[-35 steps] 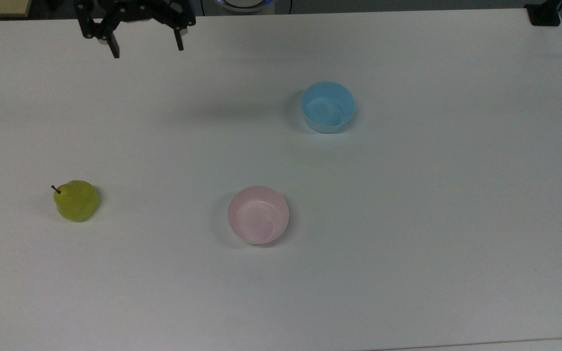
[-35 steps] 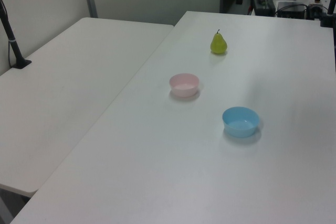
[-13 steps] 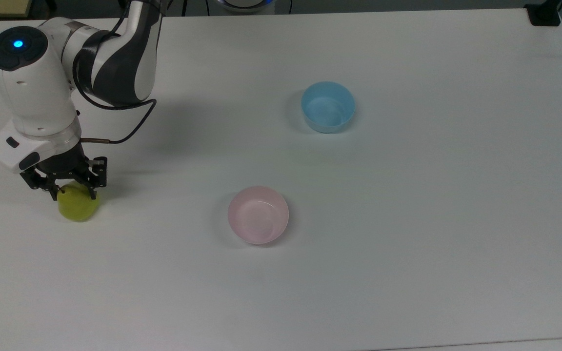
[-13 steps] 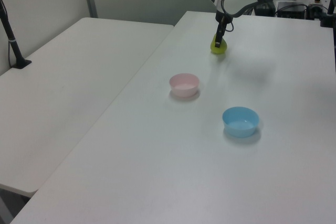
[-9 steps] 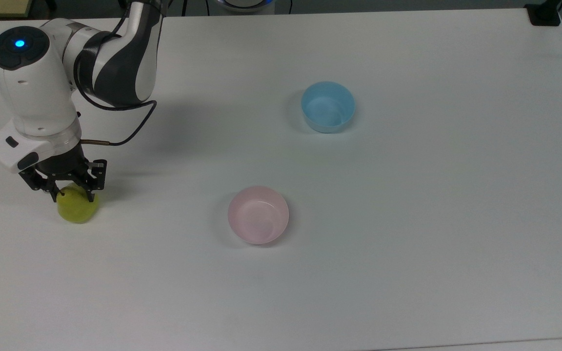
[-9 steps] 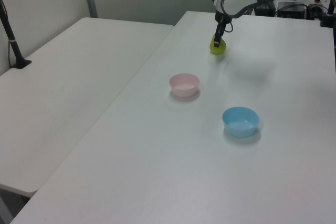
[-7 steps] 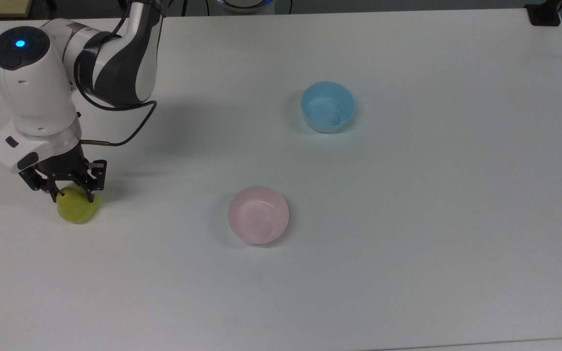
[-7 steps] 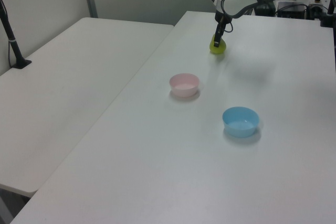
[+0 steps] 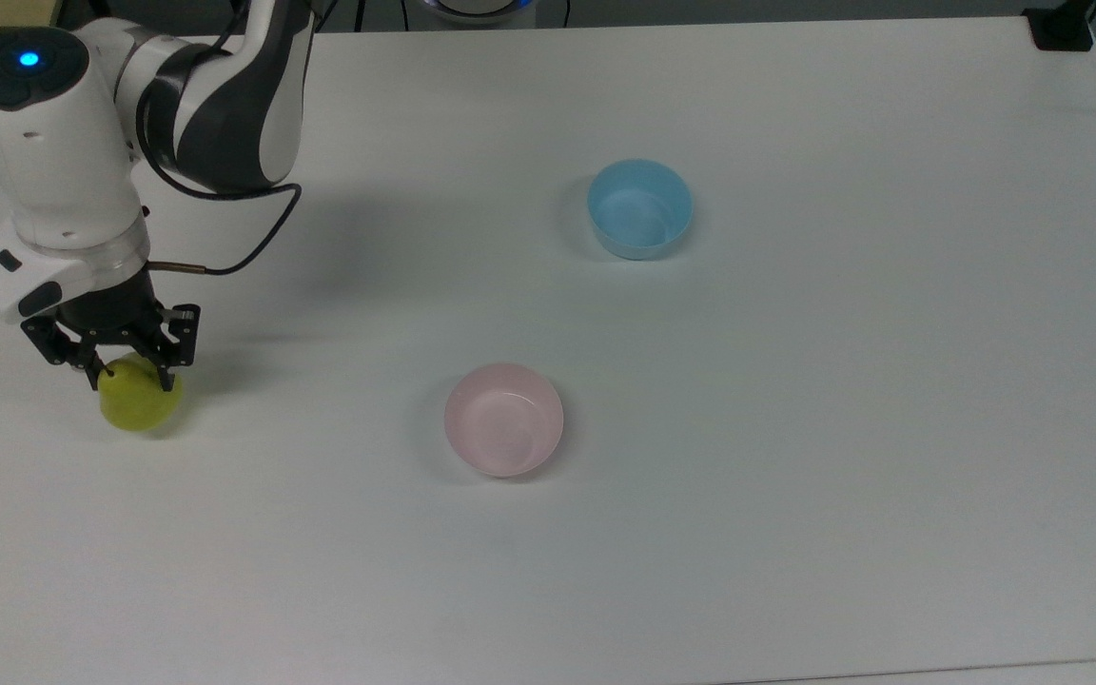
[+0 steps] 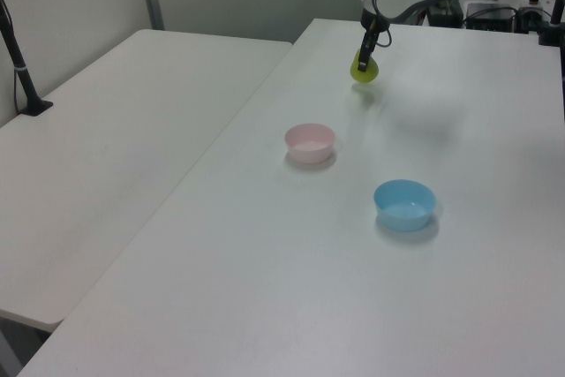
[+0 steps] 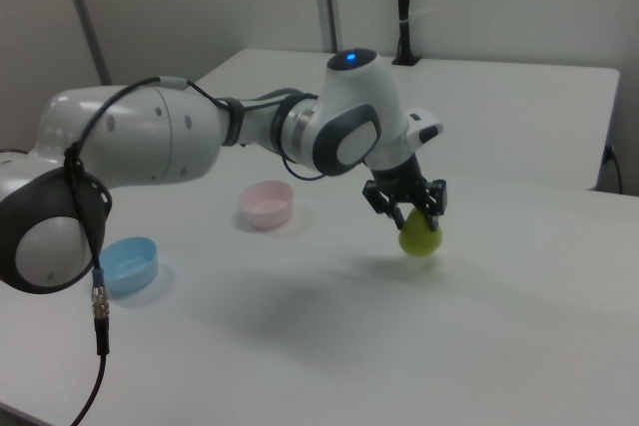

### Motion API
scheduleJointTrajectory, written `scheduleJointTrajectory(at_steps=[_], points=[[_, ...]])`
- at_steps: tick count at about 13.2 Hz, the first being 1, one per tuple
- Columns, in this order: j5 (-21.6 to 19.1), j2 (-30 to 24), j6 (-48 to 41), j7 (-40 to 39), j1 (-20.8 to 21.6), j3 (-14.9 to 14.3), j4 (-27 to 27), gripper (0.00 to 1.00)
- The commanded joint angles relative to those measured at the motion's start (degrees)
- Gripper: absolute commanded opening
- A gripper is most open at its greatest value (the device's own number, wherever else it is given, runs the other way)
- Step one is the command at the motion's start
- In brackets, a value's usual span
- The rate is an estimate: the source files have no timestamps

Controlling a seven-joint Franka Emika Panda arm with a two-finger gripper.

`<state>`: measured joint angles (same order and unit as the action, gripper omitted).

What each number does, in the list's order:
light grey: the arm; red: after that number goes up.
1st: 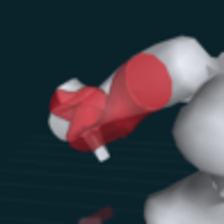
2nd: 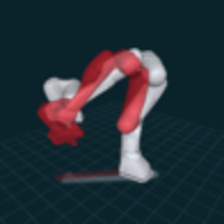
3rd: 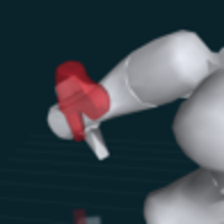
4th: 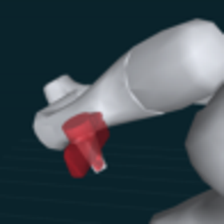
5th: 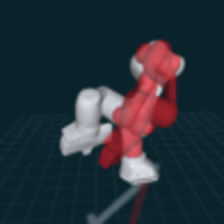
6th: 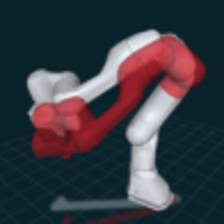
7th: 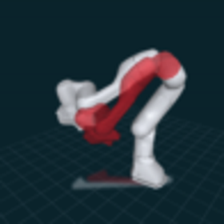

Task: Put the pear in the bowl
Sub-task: 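Lift the pear and carry it over the pink bowl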

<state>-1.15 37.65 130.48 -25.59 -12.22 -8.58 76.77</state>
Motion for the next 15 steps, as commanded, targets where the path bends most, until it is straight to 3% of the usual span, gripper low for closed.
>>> scheduleJointTrajectory(at_steps=[1,9,15], points=[[0.4,-7.0,-7.6,1.8,1.8,-0.2,1.6,0.10],[0.2,-17.8,-21.8,7.8,10.7,-0.1,1.6,0.10],[-0.1,-18.4,-21.6,16.7,18.9,-0.1,2.1,0.10]])
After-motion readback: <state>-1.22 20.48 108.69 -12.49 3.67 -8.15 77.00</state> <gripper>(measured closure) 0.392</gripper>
